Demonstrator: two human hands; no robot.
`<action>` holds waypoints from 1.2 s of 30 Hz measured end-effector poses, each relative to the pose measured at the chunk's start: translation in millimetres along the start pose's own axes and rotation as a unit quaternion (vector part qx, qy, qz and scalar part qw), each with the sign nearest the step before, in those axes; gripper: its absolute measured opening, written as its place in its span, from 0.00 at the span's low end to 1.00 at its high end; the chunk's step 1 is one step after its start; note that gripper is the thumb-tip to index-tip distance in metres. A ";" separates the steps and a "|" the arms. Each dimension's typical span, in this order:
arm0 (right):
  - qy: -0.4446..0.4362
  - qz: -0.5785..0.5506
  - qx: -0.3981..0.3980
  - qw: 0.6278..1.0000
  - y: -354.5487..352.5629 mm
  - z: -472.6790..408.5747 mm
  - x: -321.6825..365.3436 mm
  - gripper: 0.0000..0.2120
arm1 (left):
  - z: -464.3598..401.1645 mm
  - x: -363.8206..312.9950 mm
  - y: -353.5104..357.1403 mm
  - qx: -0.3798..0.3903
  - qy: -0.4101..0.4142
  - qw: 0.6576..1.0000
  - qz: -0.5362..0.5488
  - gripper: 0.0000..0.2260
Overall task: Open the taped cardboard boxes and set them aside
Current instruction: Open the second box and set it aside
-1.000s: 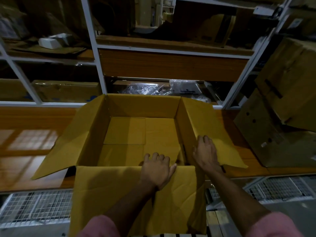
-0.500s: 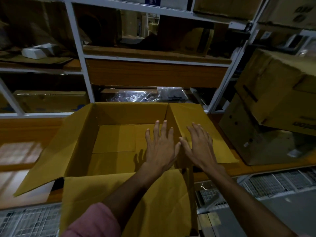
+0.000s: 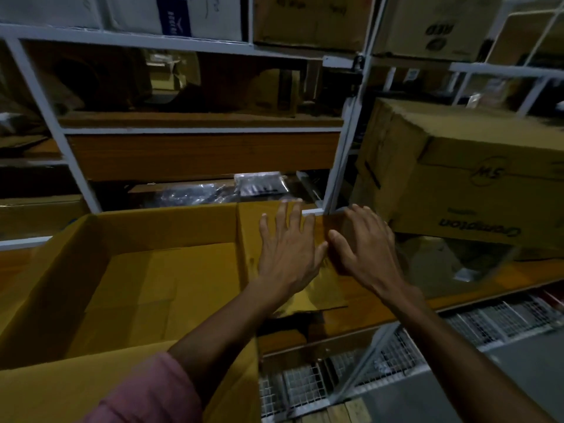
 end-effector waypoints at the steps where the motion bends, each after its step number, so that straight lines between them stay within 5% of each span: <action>1: -0.008 -0.009 -0.009 1.000 -11.6 -3.7 -14.0 0.34 | -10.5 -17.5 -0.7 -0.002 -0.003 1.000 0.001 0.29; 9: -0.106 -0.046 -0.159 0.980 -121.6 -34.3 -79.8 0.23 | -81.3 -139.6 -24.1 -0.056 0.019 0.998 0.009 0.33; 16: -0.117 -0.044 -0.179 0.976 -193.1 -67.8 -124.8 0.18 | -128.1 -174.6 -50.4 -0.053 0.028 0.997 0.042 0.32; 22: -0.043 0.032 -0.132 0.990 -241.9 -103.4 -168.3 0.23 | -184.5 -188.0 -81.9 -0.047 0.034 0.997 0.049 0.31; 27: 0.076 0.094 -0.020 0.992 -268.9 -144.3 -227.7 0.31 | -237.7 -201.3 -81.1 0.046 -0.001 0.997 0.059 0.34; 33: 0.146 0.136 0.147 0.969 -267.2 -206.6 -343.4 0.60 | -312.3 -216.3 -59.3 0.140 -0.038 0.988 0.052 0.37; 36: 0.179 0.143 0.187 0.955 -265.2 -223.2 -386.7 0.57 | -343.5 -227.0 -44.0 0.161 -0.071 0.983 0.057 0.36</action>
Point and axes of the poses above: each hand's wrist, its own z-axis away from the middle knuckle, its own y-axis out of the palm, x = y × z, the point moved 7 cm from there along -z, towards the middle knuckle, and after that the axes turned 4 degrees about -z, right-handed, at the moved point
